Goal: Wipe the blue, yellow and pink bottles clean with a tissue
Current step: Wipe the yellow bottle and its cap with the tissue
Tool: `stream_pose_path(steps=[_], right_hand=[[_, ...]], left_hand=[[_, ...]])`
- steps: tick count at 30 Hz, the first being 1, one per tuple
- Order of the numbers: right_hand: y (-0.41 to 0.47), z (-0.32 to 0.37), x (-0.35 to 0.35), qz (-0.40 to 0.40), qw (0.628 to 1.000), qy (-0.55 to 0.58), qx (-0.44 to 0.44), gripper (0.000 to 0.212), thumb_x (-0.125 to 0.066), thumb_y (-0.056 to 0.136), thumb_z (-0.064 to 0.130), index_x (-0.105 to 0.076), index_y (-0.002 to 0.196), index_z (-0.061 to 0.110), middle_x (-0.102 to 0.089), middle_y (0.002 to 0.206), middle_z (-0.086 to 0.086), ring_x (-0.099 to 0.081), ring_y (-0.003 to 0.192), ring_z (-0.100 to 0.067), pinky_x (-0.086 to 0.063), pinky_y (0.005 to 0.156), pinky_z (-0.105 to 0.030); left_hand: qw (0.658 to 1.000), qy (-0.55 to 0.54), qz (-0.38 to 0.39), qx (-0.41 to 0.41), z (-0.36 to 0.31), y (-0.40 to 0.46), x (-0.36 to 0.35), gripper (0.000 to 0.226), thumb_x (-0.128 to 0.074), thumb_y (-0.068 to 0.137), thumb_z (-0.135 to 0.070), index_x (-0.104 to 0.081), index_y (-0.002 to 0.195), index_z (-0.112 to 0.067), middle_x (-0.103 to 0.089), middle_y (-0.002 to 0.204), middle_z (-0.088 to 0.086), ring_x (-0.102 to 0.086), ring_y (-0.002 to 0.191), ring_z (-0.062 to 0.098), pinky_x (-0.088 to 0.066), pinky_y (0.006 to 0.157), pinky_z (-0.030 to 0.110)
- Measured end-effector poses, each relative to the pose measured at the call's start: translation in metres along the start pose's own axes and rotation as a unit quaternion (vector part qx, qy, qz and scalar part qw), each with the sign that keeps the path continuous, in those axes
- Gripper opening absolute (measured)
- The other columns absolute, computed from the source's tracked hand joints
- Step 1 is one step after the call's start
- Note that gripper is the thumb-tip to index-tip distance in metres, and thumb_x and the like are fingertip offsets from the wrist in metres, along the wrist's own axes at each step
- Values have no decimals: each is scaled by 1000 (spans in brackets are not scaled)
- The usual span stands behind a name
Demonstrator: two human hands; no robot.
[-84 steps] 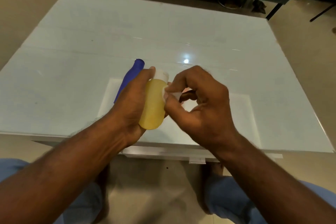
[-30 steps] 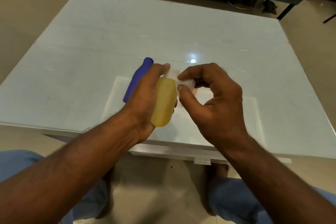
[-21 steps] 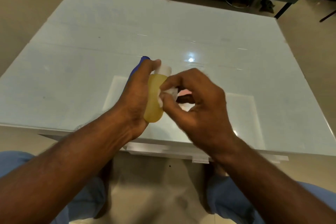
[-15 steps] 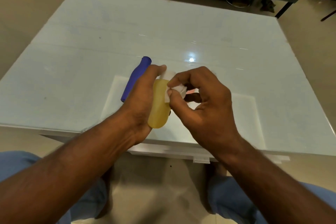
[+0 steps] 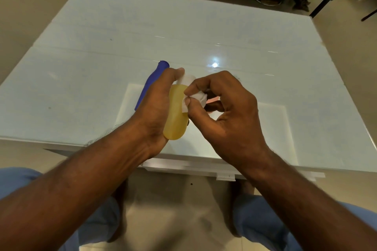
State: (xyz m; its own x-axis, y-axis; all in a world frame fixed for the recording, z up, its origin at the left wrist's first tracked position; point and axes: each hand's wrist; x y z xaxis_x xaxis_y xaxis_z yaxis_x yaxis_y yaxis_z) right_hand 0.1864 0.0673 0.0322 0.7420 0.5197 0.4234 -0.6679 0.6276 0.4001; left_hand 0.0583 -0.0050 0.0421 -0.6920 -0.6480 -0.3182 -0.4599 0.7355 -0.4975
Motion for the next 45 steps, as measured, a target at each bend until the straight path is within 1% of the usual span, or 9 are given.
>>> stream_pose_path(steps=[5, 10, 24, 29, 34, 37, 39, 41, 45], right_hand=[[1, 0, 1, 3, 1000, 0, 4, 17, -79, 92, 6, -72, 104, 15, -68, 103, 1, -68, 94, -13, -54, 70, -11], [1, -1, 1, 3, 1000, -7, 7, 16, -79, 92, 8, -72, 105, 14, -68, 103, 2, -68, 94, -12, -55, 70, -11], [3, -4, 3, -14, 998, -44, 31, 13, -77, 95, 7, -73, 107, 10, -67, 104, 3, -67, 95, -9, -58, 77, -13], [1, -5, 1, -8, 997, -59, 48, 13, -78, 95, 7, -73, 108, 8, -66, 104, 1, -65, 96, -7, -55, 78, -10], [3, -4, 2, -15, 996, -70, 53, 13, -78, 95, 7, -74, 108, 9, -66, 104, 3, -65, 96, -7, -57, 79, -12], [2, -4, 4, -25, 995, -75, 55, 12, -76, 96, 6, -76, 108, 10, -68, 106, -1, -68, 97, -11, -62, 77, -26], [1, -3, 4, -23, 995, -72, 60, 15, -77, 95, 5, -77, 110, 10, -67, 107, -2, -68, 98, -12, -62, 78, -32], [0, -2, 3, -12, 995, -67, 75, 21, -78, 91, 1, -77, 111, 7, -67, 108, -6, -68, 100, -14, -61, 81, -35], [0, 1, 2, -4, 990, -80, 115, 25, -77, 86, -4, -80, 109, 6, -70, 107, -8, -67, 101, -17, -55, 89, -31]], left_hand=[[1000, 2, 6, -6, 1, 1, 0, 35, -49, 98, -50, -72, 99, -23, -76, 82, 3, -73, 81, 18, -61, 72, 33], [1000, 2, 7, -6, 1, 1, 0, 35, -49, 99, -49, -71, 100, -22, -76, 83, 4, -74, 77, 17, -62, 68, 31], [1000, -2, 4, 2, -2, -2, -1, 42, -49, 98, -51, -70, 114, -19, -71, 122, 20, -66, 119, 38, -51, 102, 55], [1000, 4, 7, 4, -2, -2, 0, 39, -48, 99, -50, -71, 109, -19, -76, 102, 12, -73, 102, 30, -57, 92, 45], [1000, 5, -7, 14, -3, -1, 1, 45, -50, 97, -54, -69, 118, -19, -71, 124, 19, -66, 120, 39, -50, 104, 57], [1000, 0, -6, 16, -3, -1, 1, 45, -50, 96, -55, -70, 115, -19, -69, 126, 21, -63, 123, 41, -50, 103, 55], [1000, -4, 2, 17, -3, -1, 2, 45, -49, 97, -55, -70, 116, -19, -71, 122, 22, -69, 114, 40, -55, 98, 55], [998, -39, 40, 27, -4, -1, 2, 49, -45, 100, -52, -66, 121, -12, -75, 105, 15, -76, 84, 28, -63, 74, 43], [994, -75, 71, 36, -4, -3, 2, 58, -31, 104, -57, -66, 107, -11, -68, 77, 7, -60, 55, 16, -48, 54, 27]])
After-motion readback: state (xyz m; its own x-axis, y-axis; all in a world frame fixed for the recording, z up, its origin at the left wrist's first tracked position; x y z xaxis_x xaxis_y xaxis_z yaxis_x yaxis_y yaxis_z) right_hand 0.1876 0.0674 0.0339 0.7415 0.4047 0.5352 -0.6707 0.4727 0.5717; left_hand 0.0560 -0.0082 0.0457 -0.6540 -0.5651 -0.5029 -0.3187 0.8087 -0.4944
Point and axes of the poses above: each hand's wrist, its own y-axis towards the middle knuckle, its own x-axis out of the back of the hand, z = x × y
